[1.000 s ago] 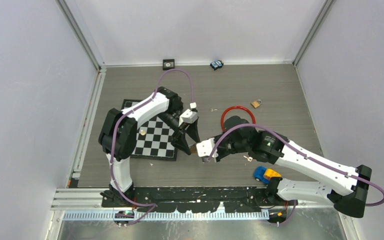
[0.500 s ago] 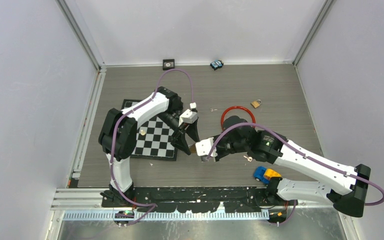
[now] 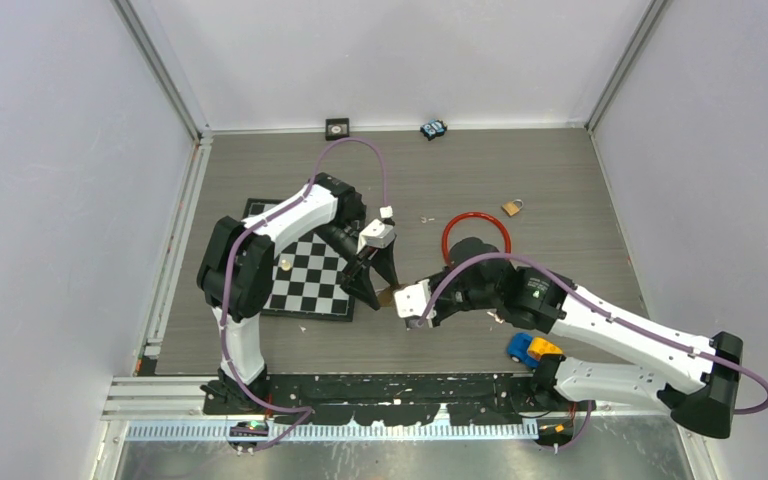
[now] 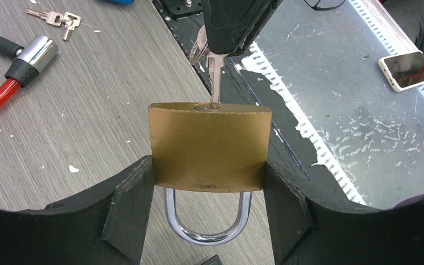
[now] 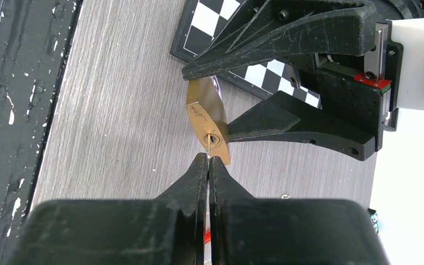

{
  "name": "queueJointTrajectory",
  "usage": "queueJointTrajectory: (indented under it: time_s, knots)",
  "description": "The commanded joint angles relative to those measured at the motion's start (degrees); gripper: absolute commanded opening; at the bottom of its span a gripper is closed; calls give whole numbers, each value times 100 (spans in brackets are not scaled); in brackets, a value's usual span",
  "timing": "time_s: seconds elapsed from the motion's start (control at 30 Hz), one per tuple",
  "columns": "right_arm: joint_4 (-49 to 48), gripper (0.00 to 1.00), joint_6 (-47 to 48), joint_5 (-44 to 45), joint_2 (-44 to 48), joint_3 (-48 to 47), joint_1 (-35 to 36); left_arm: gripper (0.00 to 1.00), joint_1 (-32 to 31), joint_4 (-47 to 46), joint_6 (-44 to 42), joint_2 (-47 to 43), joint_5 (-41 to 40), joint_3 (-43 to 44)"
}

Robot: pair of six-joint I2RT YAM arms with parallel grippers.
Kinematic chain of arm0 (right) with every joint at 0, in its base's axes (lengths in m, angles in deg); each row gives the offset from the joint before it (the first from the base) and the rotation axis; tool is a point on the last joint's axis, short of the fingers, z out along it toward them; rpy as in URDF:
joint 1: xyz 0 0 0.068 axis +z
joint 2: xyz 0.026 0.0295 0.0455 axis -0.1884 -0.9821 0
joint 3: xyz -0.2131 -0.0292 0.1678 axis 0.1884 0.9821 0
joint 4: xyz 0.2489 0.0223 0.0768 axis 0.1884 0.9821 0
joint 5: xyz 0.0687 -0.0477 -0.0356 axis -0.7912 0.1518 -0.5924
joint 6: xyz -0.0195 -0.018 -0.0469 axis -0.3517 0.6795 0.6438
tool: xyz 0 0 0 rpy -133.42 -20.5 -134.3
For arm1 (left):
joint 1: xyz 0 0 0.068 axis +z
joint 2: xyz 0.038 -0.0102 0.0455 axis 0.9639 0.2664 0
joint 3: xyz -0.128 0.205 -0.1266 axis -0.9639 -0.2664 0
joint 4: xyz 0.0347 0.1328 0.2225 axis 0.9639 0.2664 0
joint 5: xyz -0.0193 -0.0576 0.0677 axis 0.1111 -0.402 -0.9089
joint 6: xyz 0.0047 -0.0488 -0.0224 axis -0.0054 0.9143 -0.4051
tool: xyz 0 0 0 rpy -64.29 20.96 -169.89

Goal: Unlock with the key

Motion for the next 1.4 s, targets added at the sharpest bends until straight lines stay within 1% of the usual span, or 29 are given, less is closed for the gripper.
queueJointTrajectory:
  time_s: [0.0, 0.23, 0.43, 0.47, 0.57, 0.73, 0.9, 1.2, 1.27, 1.37]
  knots:
    - [-407, 1, 221, -4, 111, 252, -10, 0, -8, 1113, -37, -219, 999, 175]
    - [-568, 1, 410, 159, 293, 504, 14, 0, 65, 1114, 32, -243, 1254, 189]
    - [-660, 1, 583, 555, 280, 561, 91, 0, 74, 918, 388, -255, 1365, 202]
    - [-669, 1, 611, 672, 252, 538, 106, 0, 75, 830, 503, -263, 1366, 210]
    - [-559, 1, 667, 907, 153, 407, 181, 0, 74, 302, 1298, -309, 1285, 207]
    - [-319, 1, 258, 713, -114, 0, 230, 0, 74, -143, 1902, -384, 1159, 132]
    - [-304, 1, -79, 447, -212, -88, 185, 0, 74, -208, 1882, -455, 1067, 104]
    - [-446, 0, -786, -152, -227, -92, -195, 0, 74, -401, 1741, -672, 848, -119]
    - [-509, 1, -882, -256, -216, -47, -255, 0, 74, -345, 1548, -700, 828, -150]
    - [-560, 1, -948, -335, -174, 15, -330, 0, 74, 40, 902, -684, 849, -165]
